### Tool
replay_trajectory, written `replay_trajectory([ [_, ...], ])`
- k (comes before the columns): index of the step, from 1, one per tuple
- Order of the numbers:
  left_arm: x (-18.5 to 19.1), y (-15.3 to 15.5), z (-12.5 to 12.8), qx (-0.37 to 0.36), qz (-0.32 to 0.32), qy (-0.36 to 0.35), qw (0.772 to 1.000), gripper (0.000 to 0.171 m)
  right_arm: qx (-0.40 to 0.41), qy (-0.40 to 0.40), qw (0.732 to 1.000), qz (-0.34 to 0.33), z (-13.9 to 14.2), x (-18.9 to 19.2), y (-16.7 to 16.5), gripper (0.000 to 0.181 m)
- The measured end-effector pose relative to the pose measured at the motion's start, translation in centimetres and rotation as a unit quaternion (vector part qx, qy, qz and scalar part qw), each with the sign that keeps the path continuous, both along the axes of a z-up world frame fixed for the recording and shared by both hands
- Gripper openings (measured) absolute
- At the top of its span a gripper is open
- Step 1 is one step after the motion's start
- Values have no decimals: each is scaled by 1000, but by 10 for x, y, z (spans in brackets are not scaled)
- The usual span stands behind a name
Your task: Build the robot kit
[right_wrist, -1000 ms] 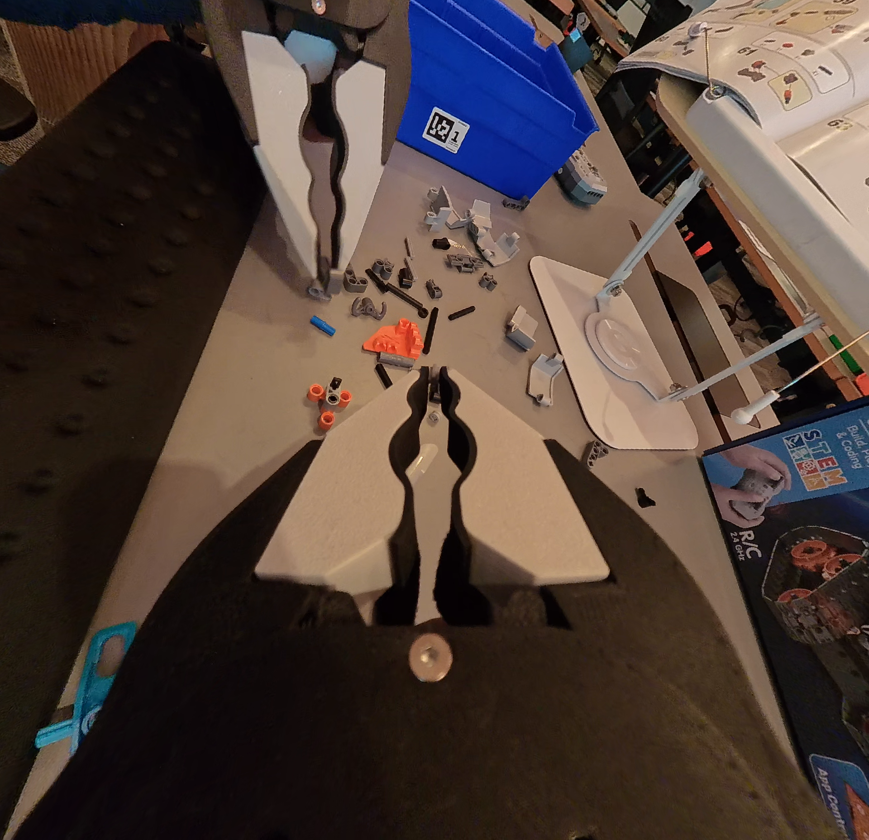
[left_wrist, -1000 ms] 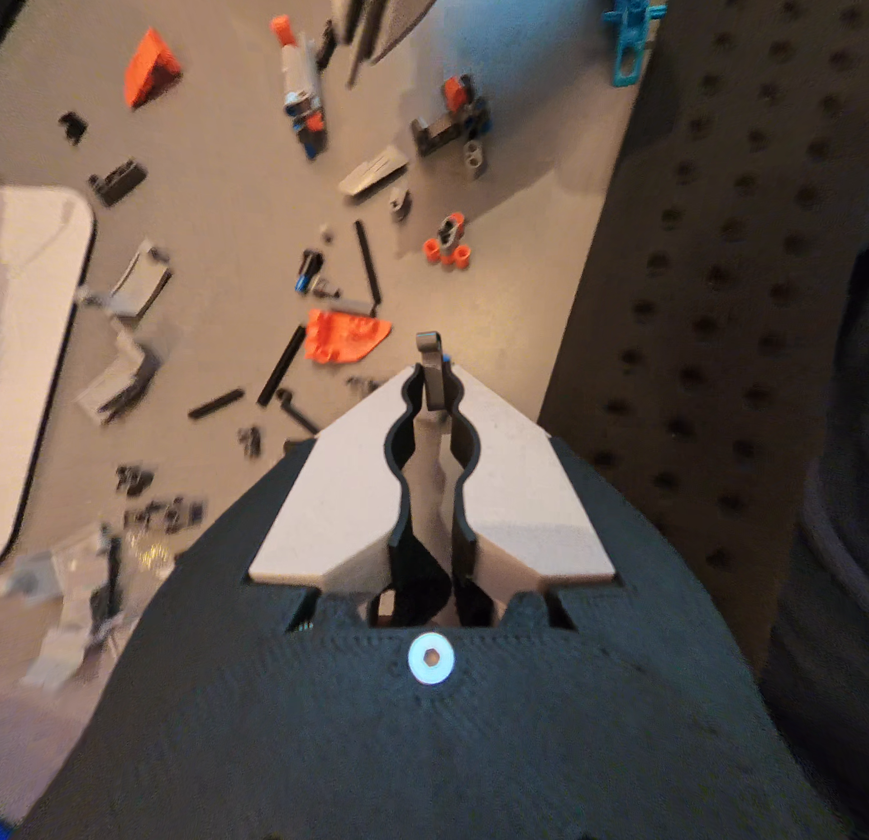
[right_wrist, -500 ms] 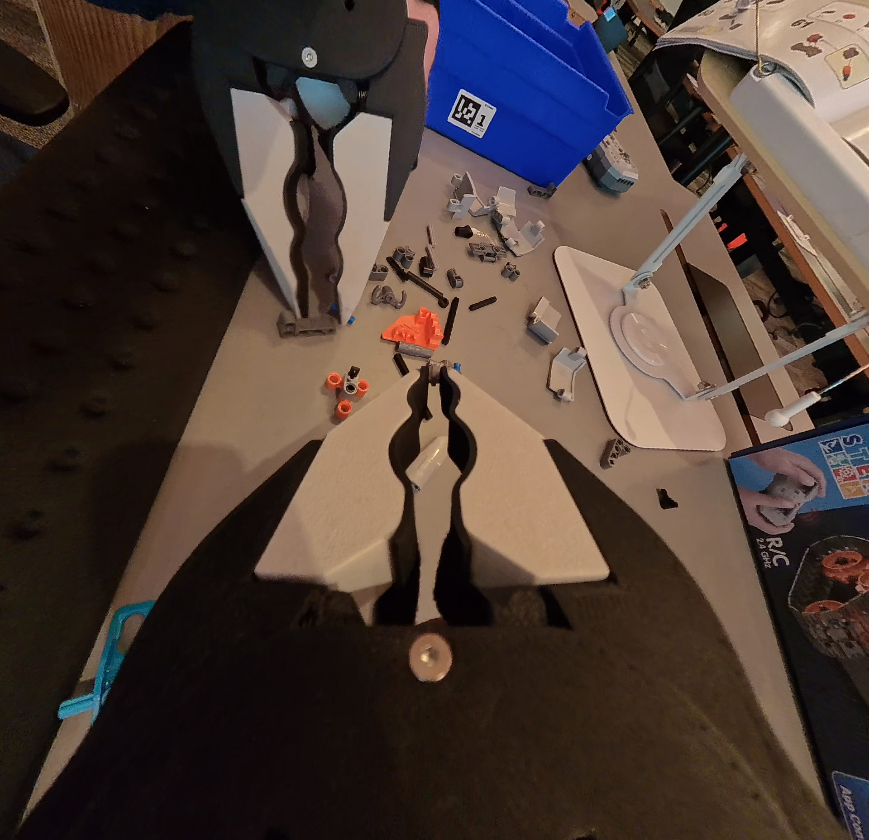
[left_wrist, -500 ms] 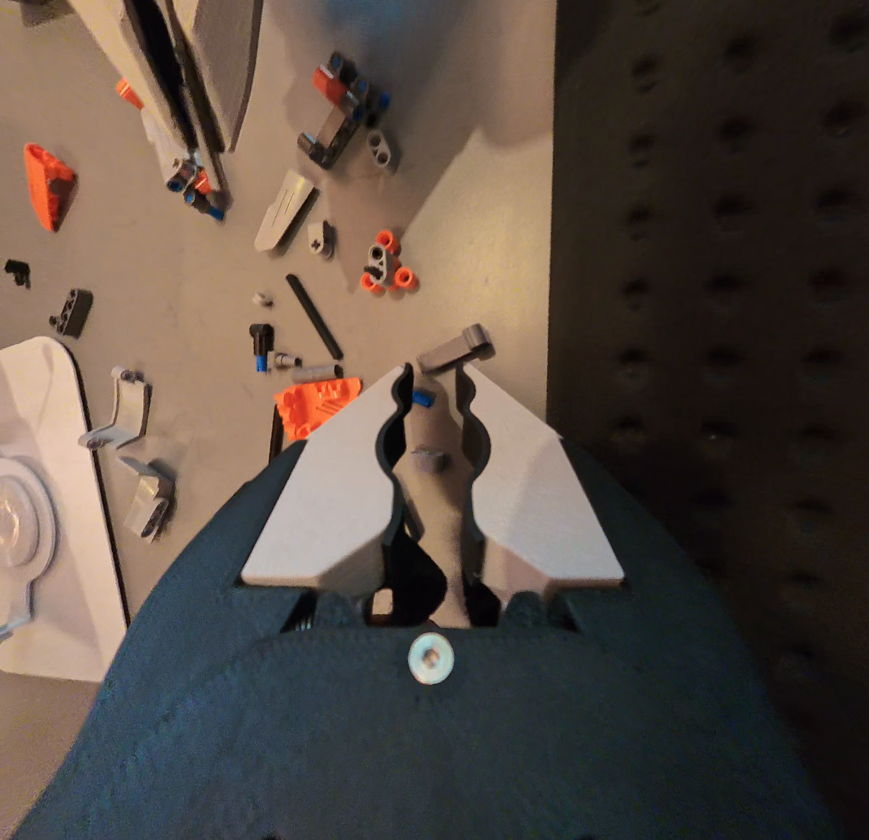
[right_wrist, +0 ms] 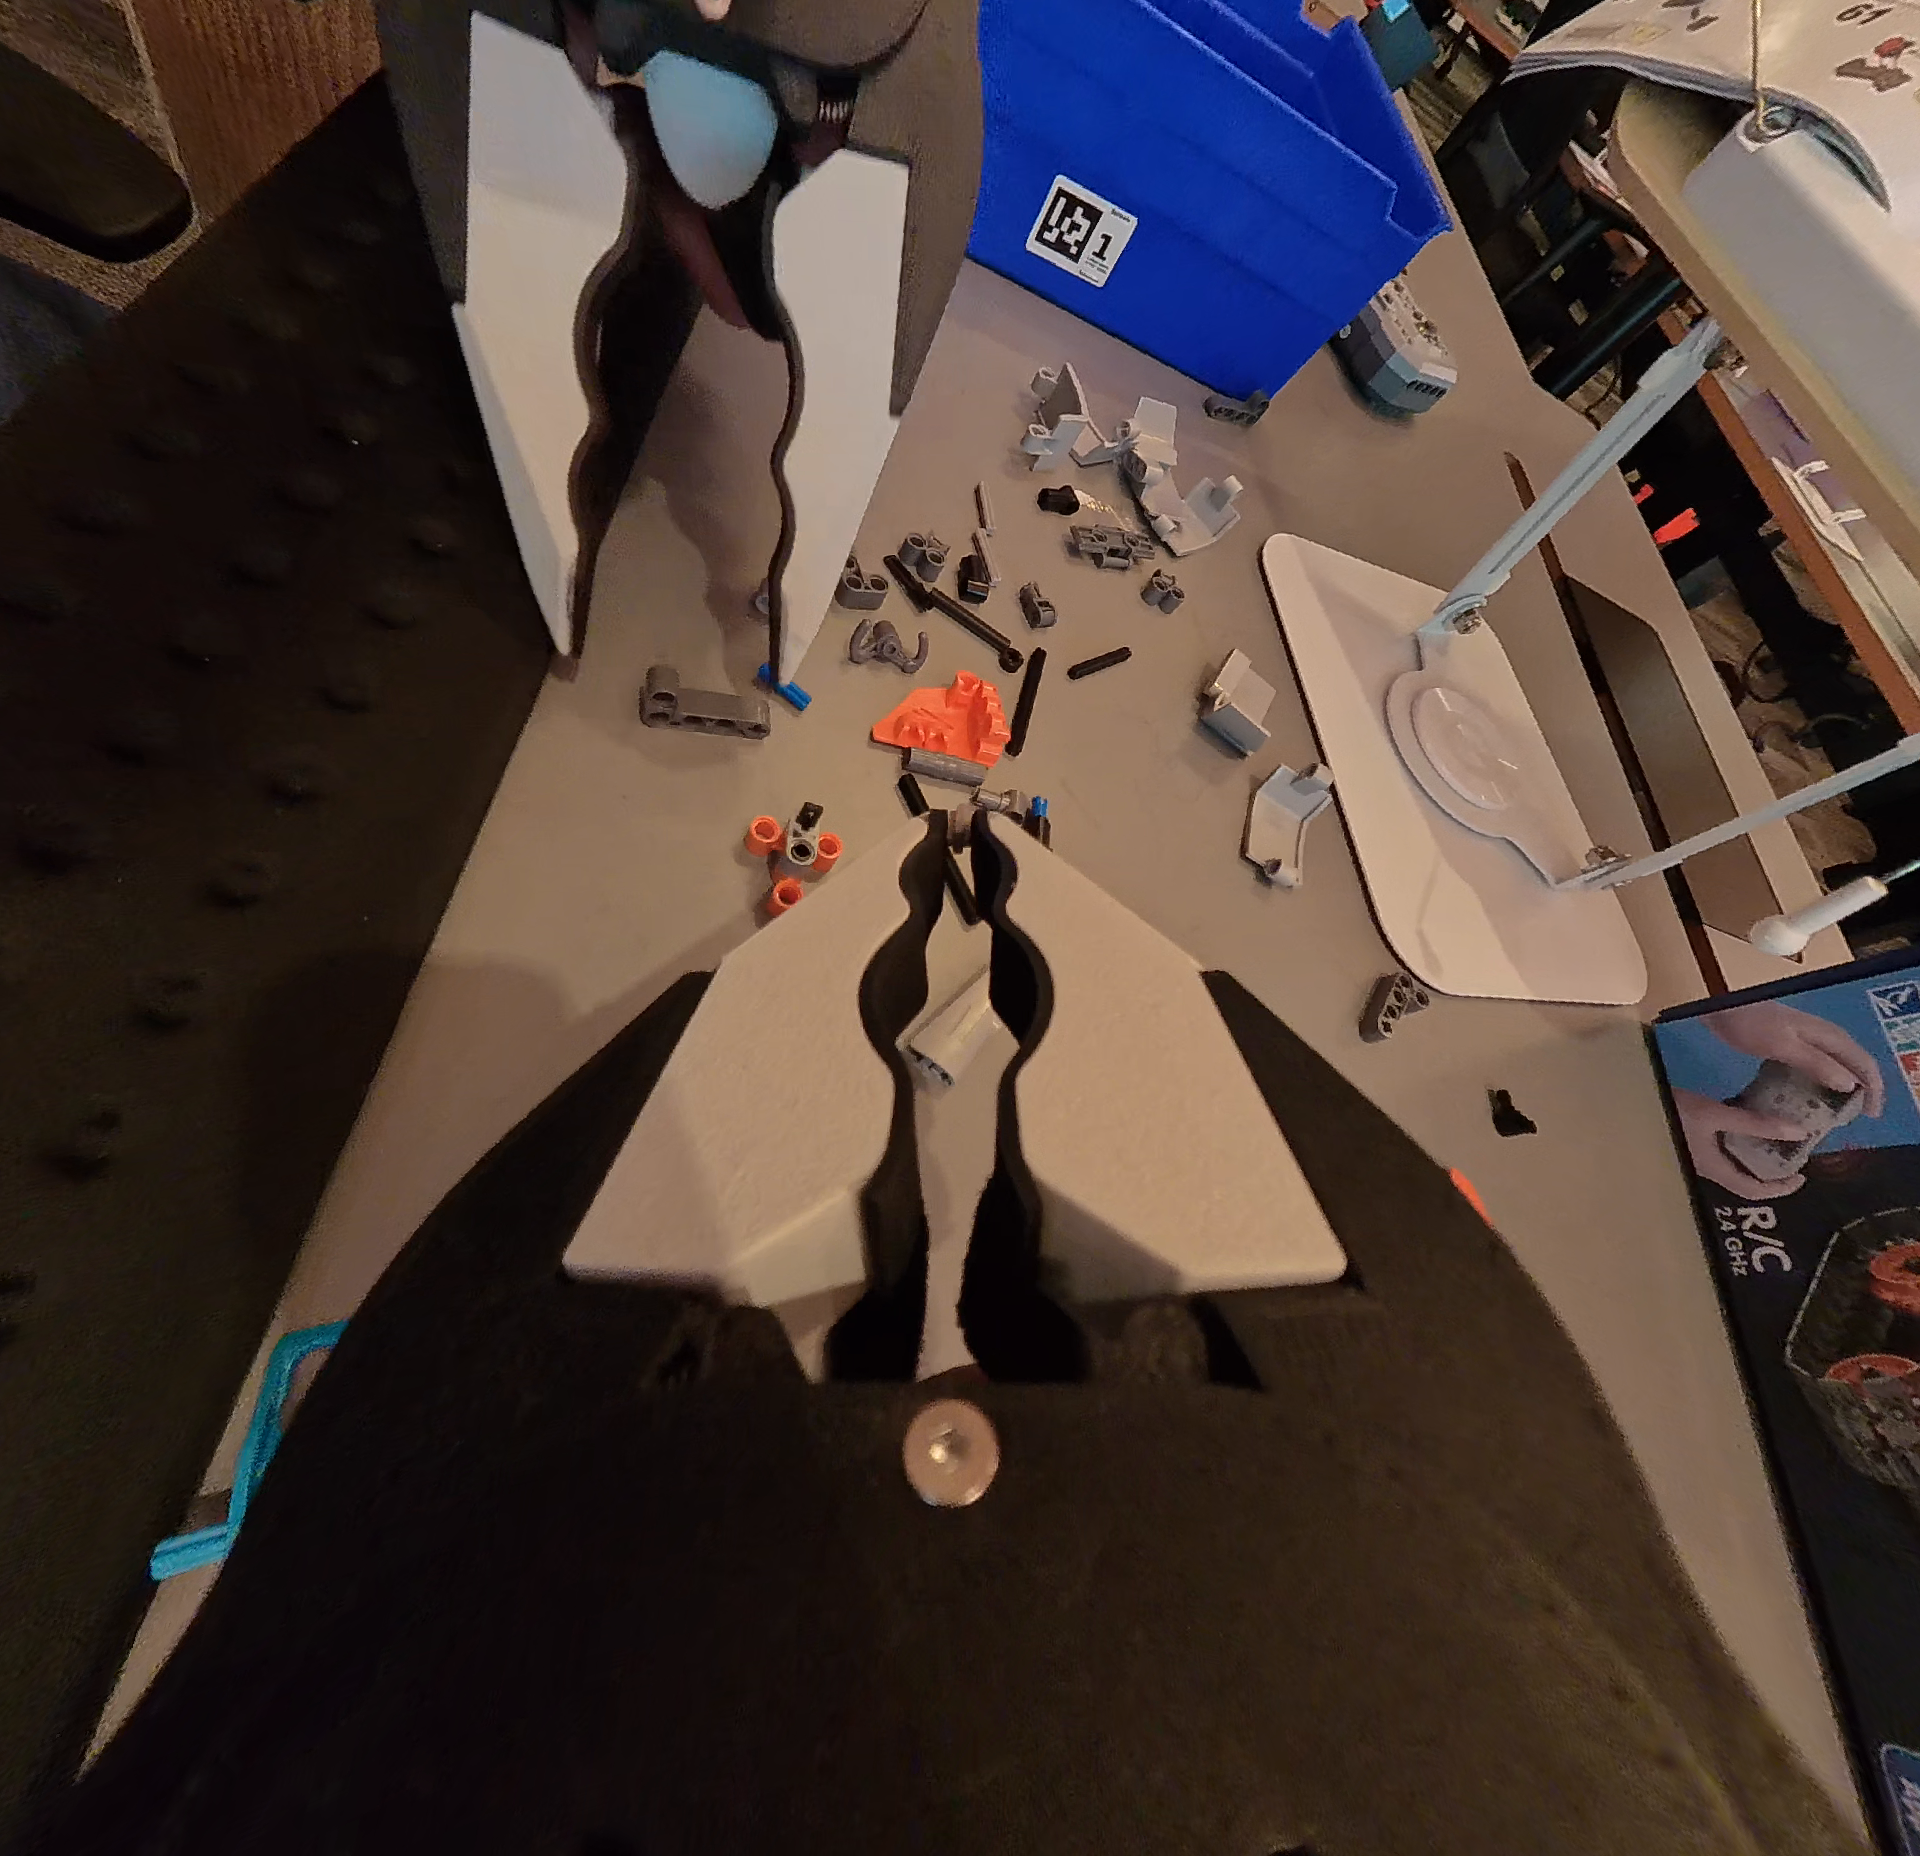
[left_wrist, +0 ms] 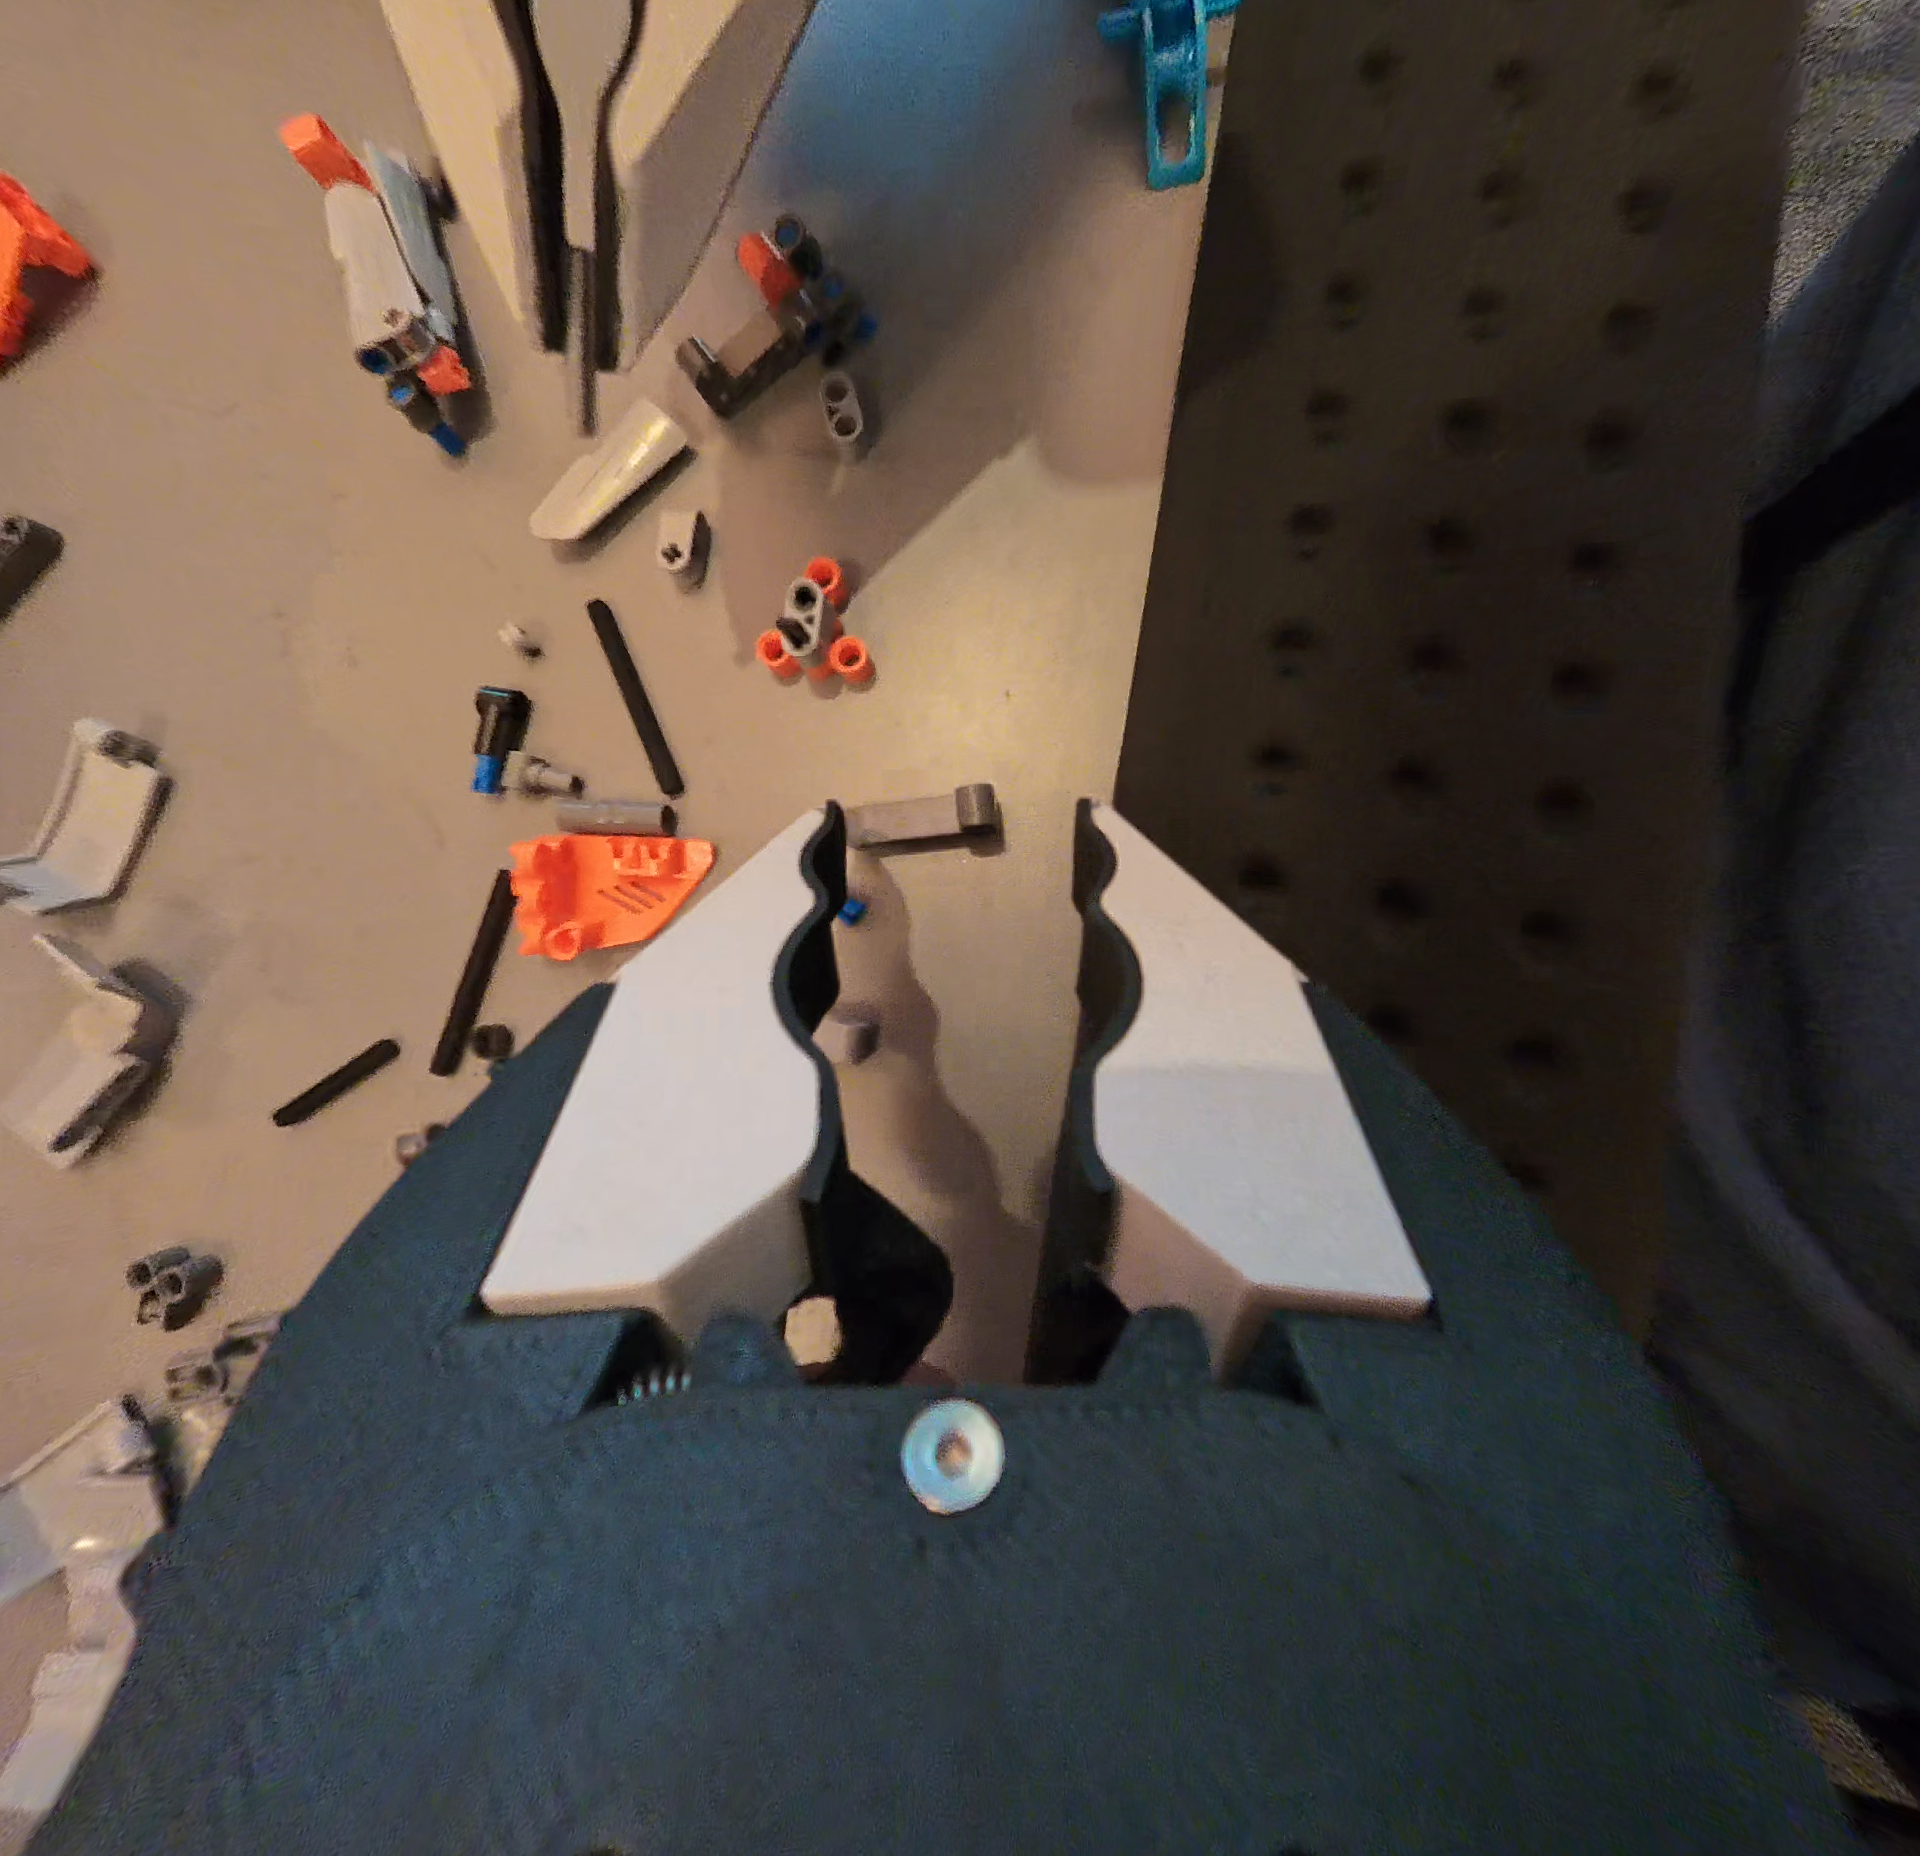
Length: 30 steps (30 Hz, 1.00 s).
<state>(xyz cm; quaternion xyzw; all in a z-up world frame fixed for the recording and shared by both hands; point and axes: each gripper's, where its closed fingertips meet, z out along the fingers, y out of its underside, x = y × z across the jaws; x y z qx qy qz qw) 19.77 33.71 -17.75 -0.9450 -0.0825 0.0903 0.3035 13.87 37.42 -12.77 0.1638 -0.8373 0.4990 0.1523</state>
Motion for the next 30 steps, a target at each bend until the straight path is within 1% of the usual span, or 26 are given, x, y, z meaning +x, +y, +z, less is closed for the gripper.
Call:
replay_trajectory([
  [2,-3,1,-7,-14,16,-1,1000,38,0,2,1000,0,1,1,0,2],
  [5,-9,-1,-10,-26,27,7,999,30,-1,3,1000,-1,2,1,0,2],
  [7,-5,4,-13,-18,20,-8,1000,12,0,3,1000,-1,1,1,0,2],
  [8,-4,6,-13,-14,16,-8,1000,9,0,4,1000,-1,1,1,0,2],
  [11,-6,6,-13,-13,11,-1,1000,9,-1,5,1000,0,2,1,0,2],
  [14,-11,4,-12,-19,7,22,1000,14,-2,4,1000,0,2,1,0,2],
  [16,-13,5,-10,-13,5,26,1000,23,-2,3,1000,-1,2,0,1,2],
  [18,-12,9,-10,-14,-3,21,1000,25,-2,4,1000,-3,3,-1,1,2],
  [19,-14,10,-11,-19,-3,26,999,24,-3,4,1000,-3,3,-1,1,2],
  [21,-11,13,-12,-23,-12,27,999,16,-3,5,1000,-3,3,-1,2,2],
  [24,-18,7,-12,-32,-4,43,999,10,-3,5,1000,-4,3,-2,2,2],
  [28,-28,-10,-10,-46,26,58,997,16,-3,7,1000,-5,4,-2,3,1],
  [30,-24,-9,-6,-24,33,45,998,20,-3,6,1000,-5,4,-2,2,2],
])
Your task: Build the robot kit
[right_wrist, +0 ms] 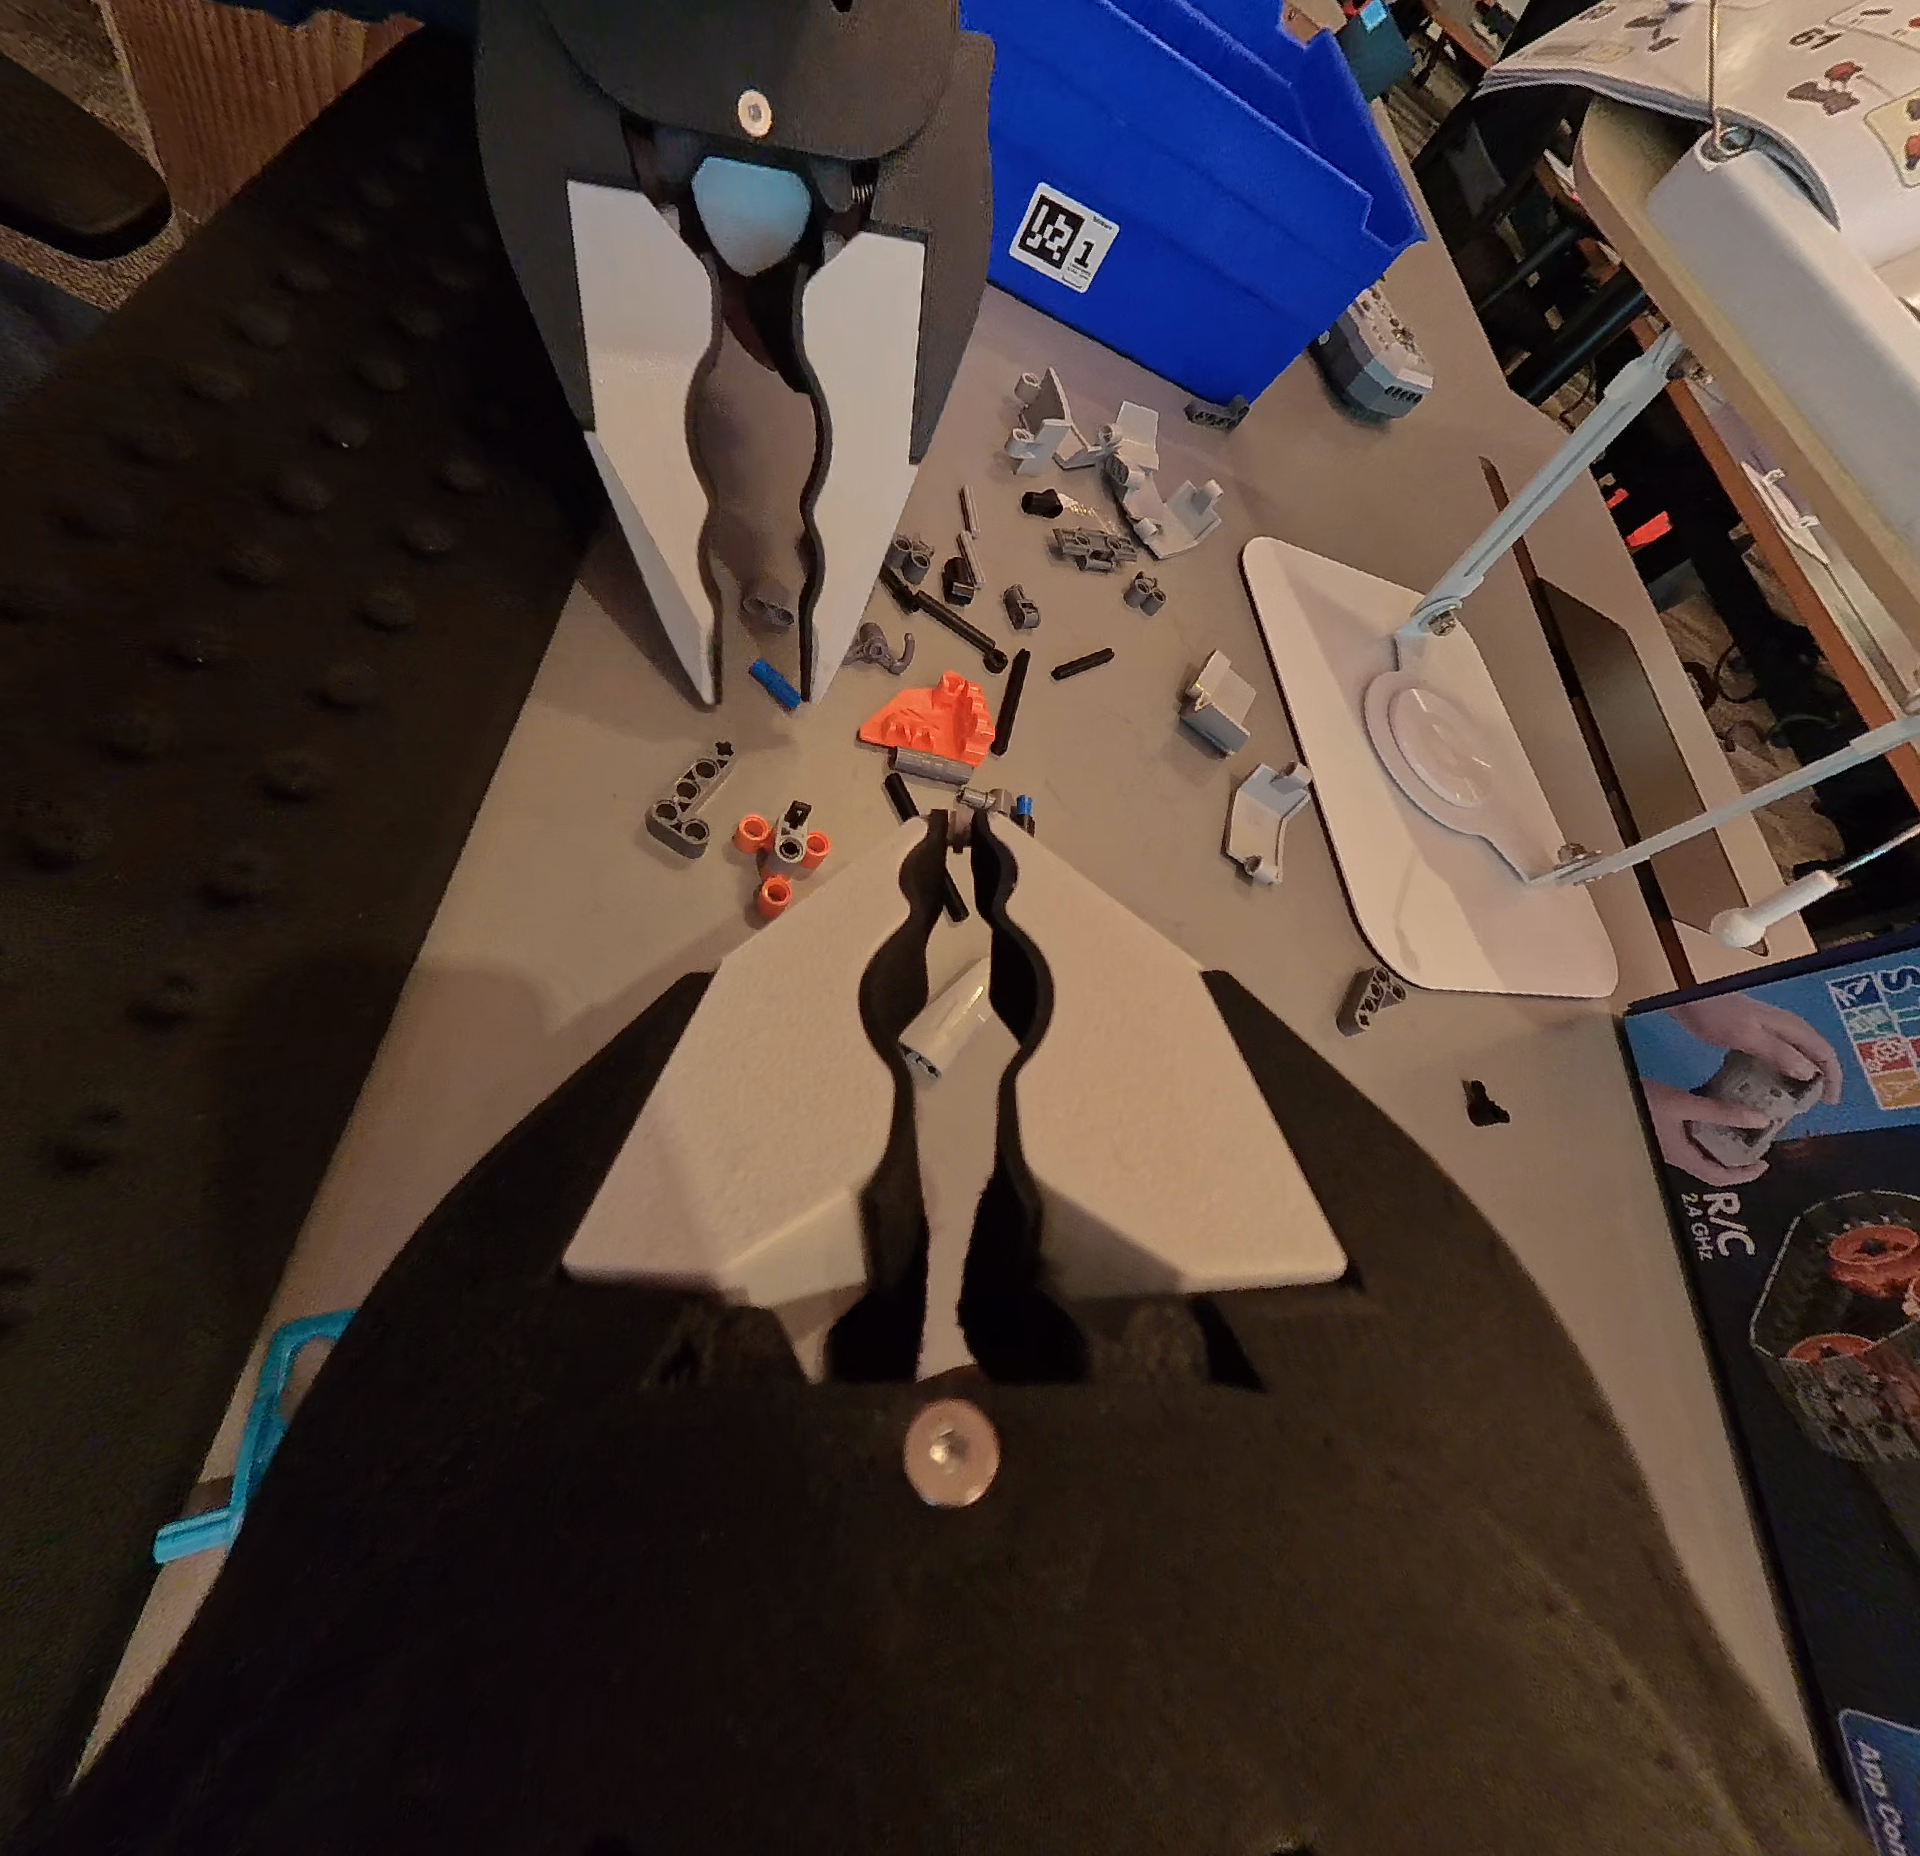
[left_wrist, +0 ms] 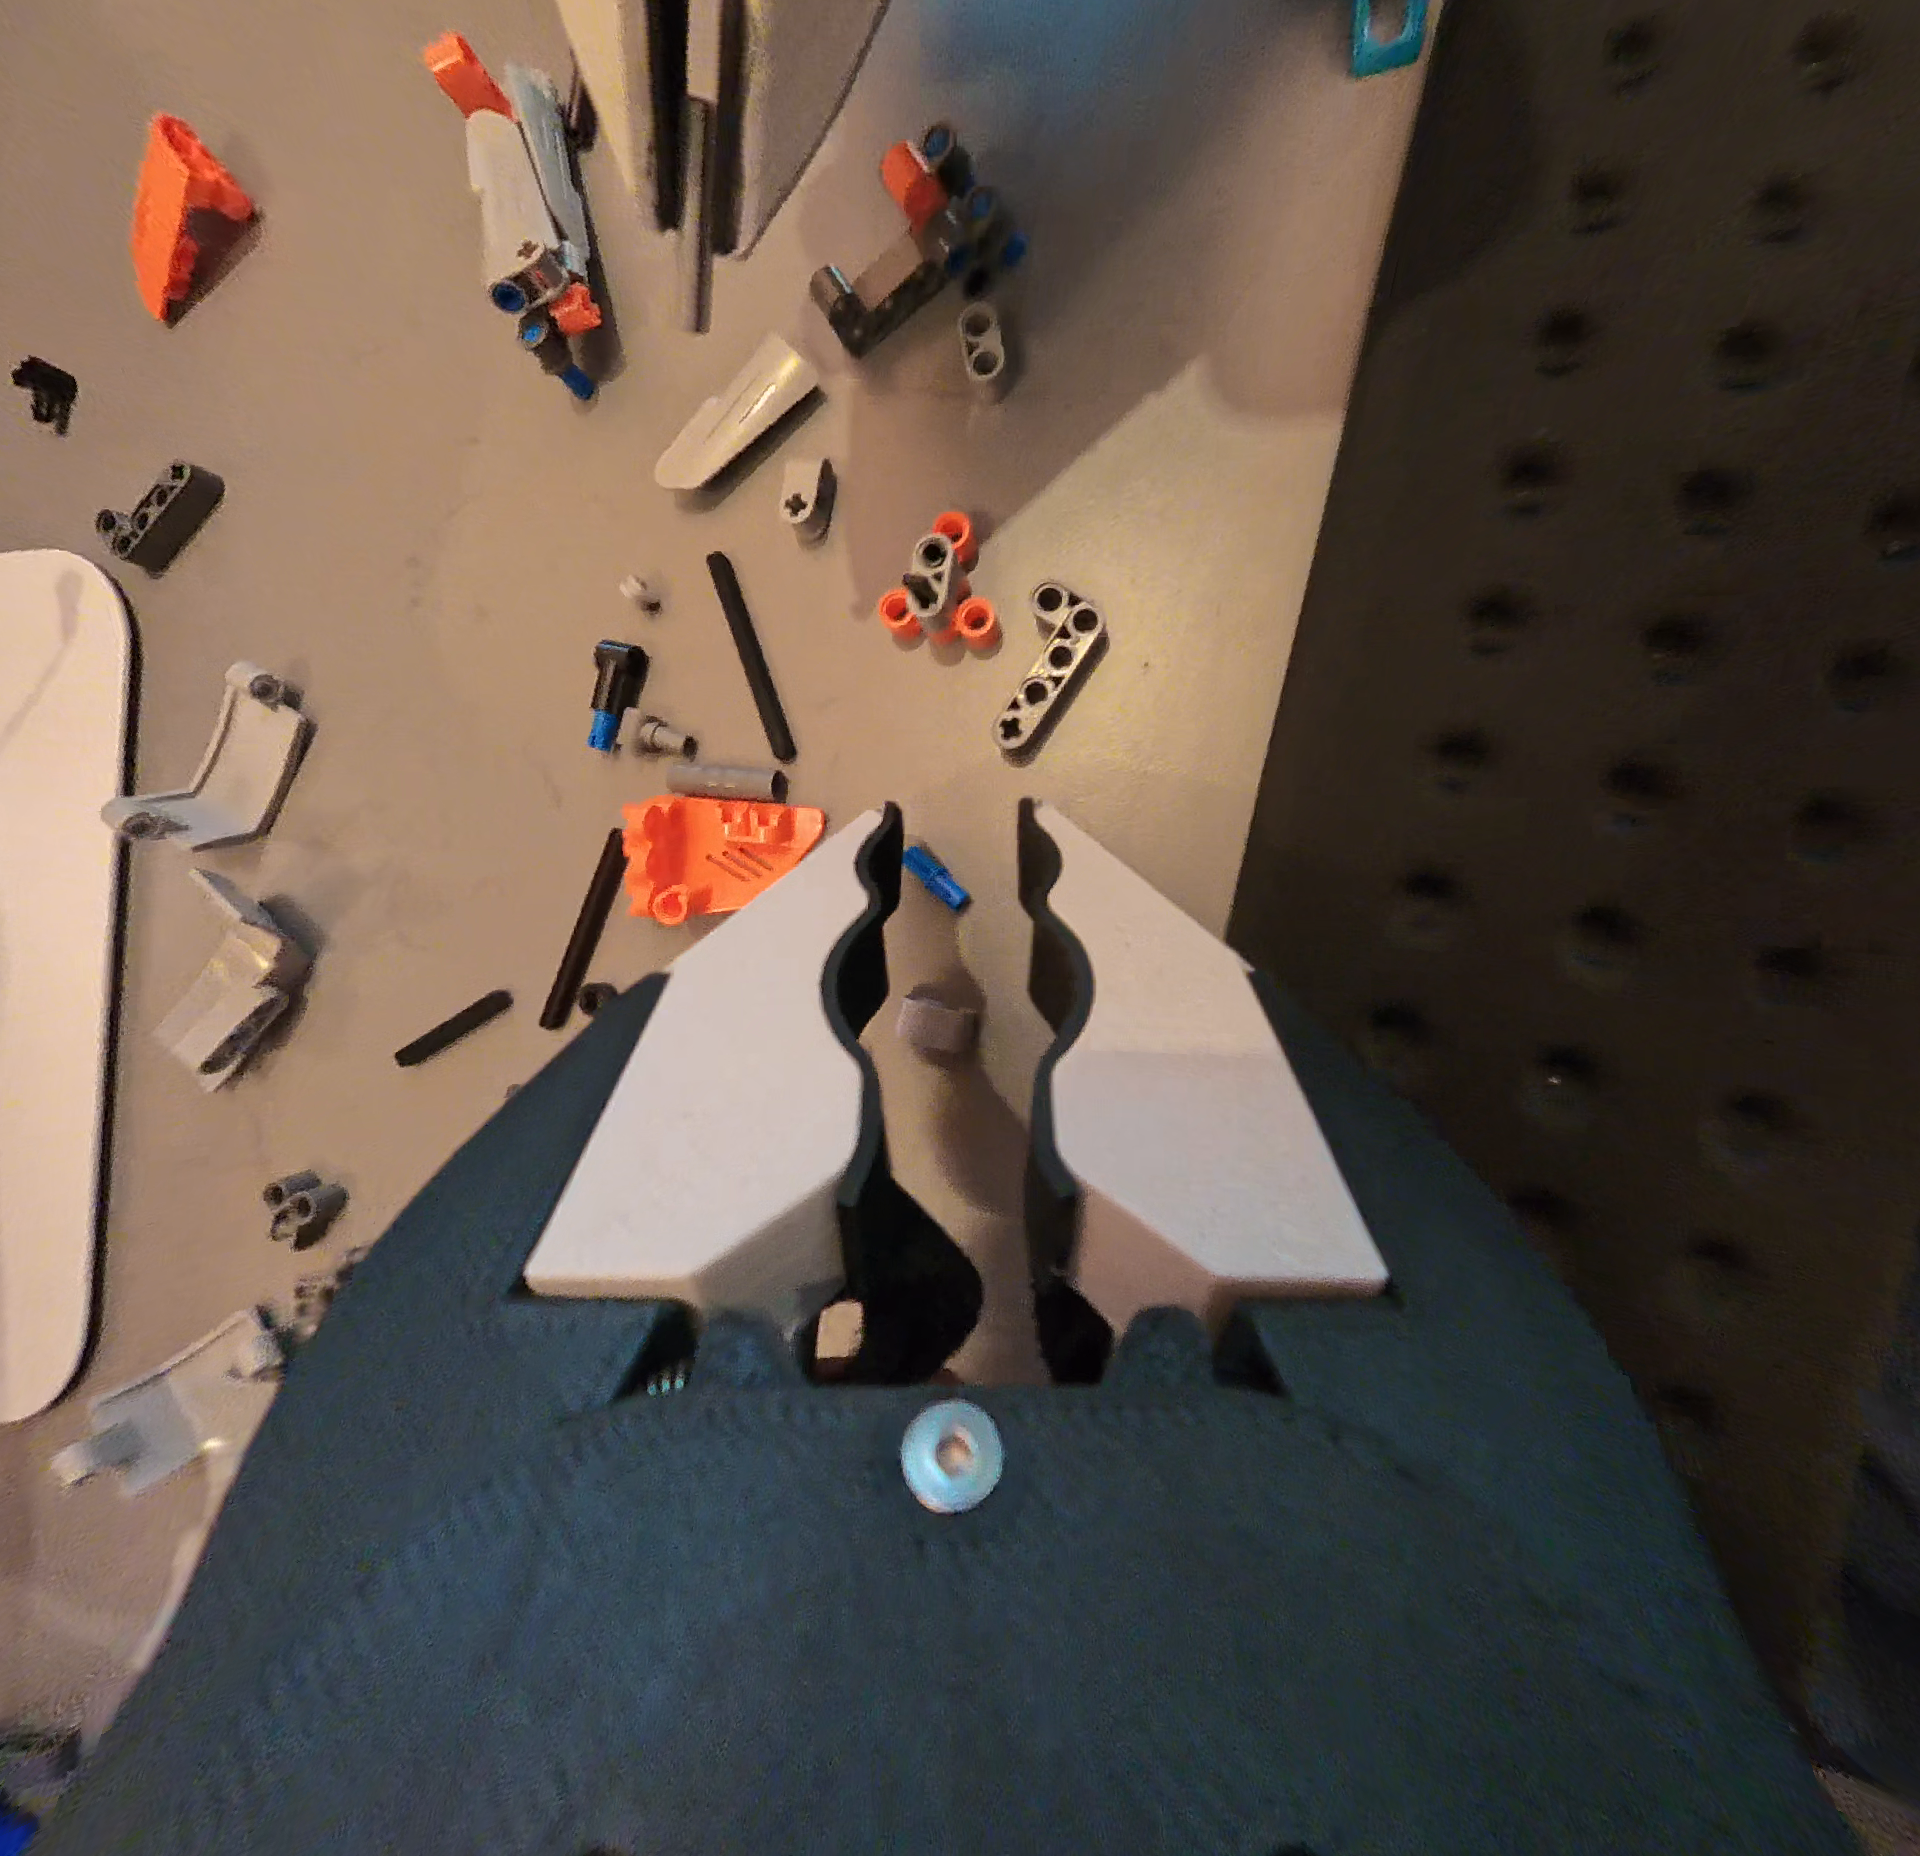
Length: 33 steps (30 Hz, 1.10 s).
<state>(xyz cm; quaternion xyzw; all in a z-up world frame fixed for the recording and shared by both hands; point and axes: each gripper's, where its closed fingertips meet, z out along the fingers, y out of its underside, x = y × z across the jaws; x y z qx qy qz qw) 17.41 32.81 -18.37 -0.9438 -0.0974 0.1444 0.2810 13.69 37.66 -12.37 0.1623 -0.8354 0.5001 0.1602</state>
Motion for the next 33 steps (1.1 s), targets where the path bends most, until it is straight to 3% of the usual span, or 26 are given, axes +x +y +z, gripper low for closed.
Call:
replay_trajectory([
  [7,10,10,-4,6,-13,-7,1000,29,6,-1,1000,2,-3,1,0,2],
  [13,5,19,-5,0,-28,11,1000,13,13,-4,1000,6,-5,2,0,2],
  [18,-11,14,-2,-30,-28,42,998,18,22,-7,1000,12,-9,5,0,2],
  [26,13,29,3,32,8,-32,999,34,25,-12,1000,13,-12,4,1,2],
  [33,10,42,-2,45,3,-37,998,28,25,-10,1000,12,-11,4,1,2],
])
